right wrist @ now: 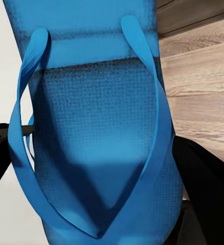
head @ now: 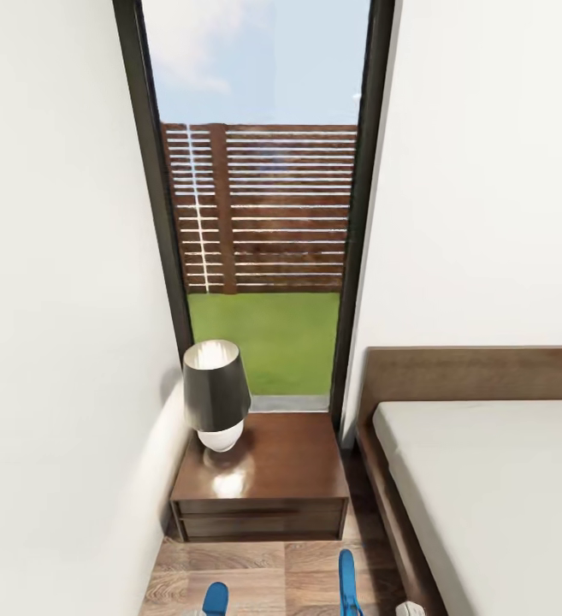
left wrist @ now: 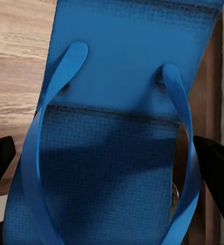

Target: In the bedroom, move the book from the bed onto either nightstand, and place the two sandals side by side next to the bed.

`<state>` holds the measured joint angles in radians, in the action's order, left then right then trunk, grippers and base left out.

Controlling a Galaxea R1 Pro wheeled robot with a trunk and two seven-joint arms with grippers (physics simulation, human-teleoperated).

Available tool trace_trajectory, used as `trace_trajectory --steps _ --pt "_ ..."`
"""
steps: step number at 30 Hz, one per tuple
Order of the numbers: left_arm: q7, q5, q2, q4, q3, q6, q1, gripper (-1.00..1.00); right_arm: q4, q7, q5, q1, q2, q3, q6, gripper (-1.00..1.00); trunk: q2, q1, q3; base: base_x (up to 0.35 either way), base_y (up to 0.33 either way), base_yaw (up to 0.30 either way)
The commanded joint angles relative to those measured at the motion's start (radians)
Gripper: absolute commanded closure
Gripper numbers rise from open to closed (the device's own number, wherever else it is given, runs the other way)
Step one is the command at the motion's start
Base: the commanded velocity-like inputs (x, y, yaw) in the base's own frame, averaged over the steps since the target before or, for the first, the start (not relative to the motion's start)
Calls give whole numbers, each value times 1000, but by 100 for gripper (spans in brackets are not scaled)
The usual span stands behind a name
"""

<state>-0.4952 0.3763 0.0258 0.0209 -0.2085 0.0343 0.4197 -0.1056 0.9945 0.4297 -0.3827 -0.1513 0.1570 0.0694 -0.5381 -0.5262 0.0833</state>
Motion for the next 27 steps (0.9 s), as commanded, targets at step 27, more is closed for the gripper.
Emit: trace_trajectory --steps 27 --pt "-2 10 0 1 -8 4 1 100 -2 4 10 -1 -1 7 7 100 12 7 -13 0 36 -184"
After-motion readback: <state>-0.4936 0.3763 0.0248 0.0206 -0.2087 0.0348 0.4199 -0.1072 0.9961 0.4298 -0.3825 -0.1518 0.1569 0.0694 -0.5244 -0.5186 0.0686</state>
